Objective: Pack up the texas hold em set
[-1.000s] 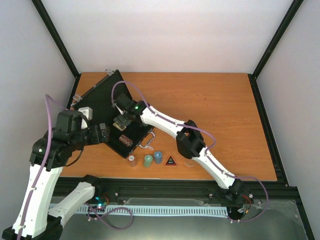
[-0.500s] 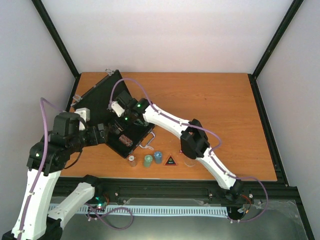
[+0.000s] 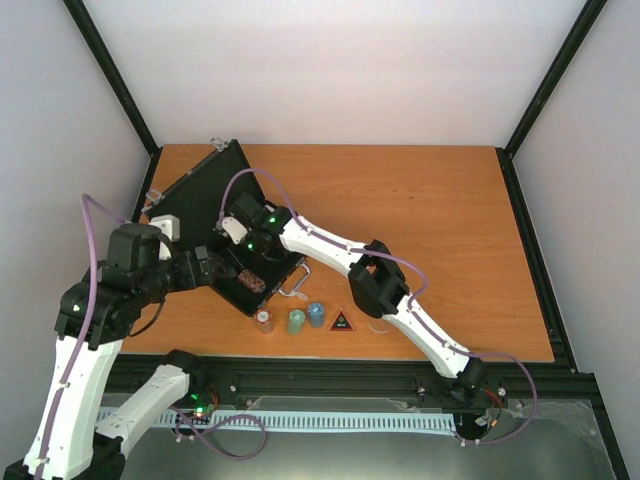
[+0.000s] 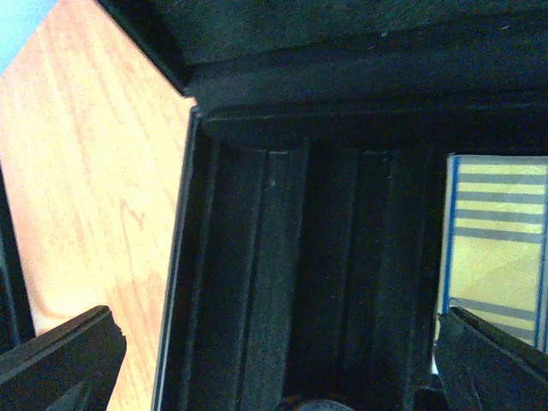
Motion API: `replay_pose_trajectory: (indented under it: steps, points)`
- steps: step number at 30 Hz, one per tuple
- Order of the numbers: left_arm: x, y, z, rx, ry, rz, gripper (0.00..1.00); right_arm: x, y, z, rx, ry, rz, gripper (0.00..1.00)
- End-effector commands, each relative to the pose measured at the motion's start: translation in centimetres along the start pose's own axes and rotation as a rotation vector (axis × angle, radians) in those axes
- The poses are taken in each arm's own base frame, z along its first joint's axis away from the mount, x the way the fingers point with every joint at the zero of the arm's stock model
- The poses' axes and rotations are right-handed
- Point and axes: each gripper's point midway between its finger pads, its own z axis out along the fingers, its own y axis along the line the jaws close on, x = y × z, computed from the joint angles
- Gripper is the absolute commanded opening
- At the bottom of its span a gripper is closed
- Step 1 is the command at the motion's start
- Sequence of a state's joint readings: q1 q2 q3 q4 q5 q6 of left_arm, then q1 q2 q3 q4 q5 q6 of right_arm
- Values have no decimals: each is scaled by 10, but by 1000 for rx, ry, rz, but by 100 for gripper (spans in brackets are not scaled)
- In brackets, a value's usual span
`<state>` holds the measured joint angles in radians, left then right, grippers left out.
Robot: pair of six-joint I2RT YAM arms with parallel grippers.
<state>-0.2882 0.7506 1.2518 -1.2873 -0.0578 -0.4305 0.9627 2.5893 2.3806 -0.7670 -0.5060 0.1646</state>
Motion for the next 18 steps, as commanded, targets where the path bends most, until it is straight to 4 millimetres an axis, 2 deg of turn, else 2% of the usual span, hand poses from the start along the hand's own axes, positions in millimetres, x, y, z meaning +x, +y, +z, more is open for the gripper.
replay_pose_trajectory:
  steps: [1, 5, 10, 14, 18]
  points:
    - [-6, -3, -2, 3, -15, -1, 100, 5, -29, 12, 121, 3, 54, 100]
    - [-6, -4, 0, 8, -9, 4, 100, 6, -22, 9, 95, 14, 36, 100]
    - [-4, -4, 0, 14, -7, 15, 100, -2, 2, -15, 41, 8, -14, 100]
    - [-7, -5, -4, 22, -24, 23, 100, -19, 7, -51, 133, -44, -48, 100]
    - [-10, -6, -7, 24, -32, 30, 100, -30, 7, -98, 277, -96, -53, 100]
